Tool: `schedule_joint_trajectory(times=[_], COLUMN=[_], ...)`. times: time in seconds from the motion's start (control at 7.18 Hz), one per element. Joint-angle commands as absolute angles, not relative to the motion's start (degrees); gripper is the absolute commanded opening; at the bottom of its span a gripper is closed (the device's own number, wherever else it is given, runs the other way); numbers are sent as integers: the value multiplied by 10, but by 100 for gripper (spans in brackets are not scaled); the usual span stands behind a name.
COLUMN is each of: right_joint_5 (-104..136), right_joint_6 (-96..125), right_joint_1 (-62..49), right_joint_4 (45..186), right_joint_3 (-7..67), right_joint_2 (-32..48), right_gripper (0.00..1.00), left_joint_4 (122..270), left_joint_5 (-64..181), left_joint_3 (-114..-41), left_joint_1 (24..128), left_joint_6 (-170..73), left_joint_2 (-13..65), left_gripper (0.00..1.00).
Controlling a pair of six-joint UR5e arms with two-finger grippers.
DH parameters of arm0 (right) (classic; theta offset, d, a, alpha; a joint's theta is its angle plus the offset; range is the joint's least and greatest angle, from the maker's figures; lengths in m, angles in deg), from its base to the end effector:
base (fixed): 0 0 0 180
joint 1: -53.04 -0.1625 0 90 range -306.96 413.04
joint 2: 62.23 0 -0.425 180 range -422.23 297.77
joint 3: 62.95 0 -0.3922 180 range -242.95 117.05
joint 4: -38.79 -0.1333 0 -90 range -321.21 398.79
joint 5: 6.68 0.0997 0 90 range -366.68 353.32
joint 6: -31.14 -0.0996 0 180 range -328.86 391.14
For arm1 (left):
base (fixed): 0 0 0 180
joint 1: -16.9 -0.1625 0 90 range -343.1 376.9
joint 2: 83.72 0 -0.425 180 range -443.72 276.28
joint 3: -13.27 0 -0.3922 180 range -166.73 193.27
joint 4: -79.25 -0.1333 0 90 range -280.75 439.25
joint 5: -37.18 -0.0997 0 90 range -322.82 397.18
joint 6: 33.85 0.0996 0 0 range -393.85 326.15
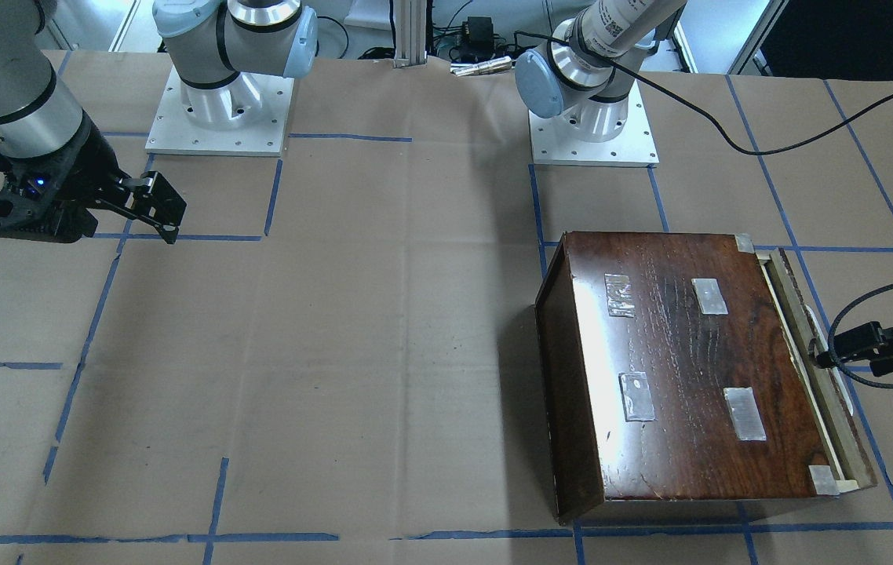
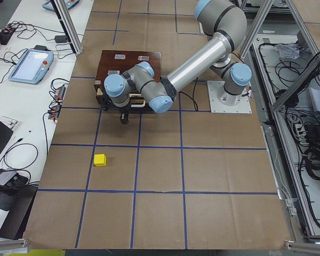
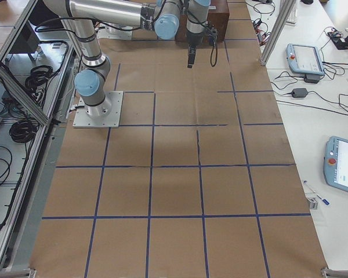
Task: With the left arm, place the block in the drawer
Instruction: 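Pull the drawer outward from the box with the left gripper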
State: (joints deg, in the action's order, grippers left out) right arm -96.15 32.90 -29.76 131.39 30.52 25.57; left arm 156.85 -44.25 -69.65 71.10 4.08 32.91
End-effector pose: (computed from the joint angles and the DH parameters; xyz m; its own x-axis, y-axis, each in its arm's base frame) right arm 0.0704 -0.5137 0.4436 -0.9954 0.0953 -0.0109 0.0946 0.9941 0.0532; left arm 0.2582 -0.6112 0.3010 -0.9808 0.0266 0.1931 0.0285 0.9996 0.0073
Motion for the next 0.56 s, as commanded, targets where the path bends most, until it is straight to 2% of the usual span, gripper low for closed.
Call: schedule_joint_trajectory(times=[0.0, 0.42], right_joint_5=[-962, -962], right_joint_6=[329, 329], right_joint_1=[-298, -298], right_joint_4=[1313, 1314], right_joint_3=[306, 306], right_joint_2=[256, 256], right_gripper=[100, 100], left_joint_4=[1555, 1536], left_joint_5=[-443, -443], left_joint_3=[-693, -688], left_joint_1=[694, 692], left_joint_6=[47, 65], left_joint_2=[330, 337], left_gripper=[98, 98])
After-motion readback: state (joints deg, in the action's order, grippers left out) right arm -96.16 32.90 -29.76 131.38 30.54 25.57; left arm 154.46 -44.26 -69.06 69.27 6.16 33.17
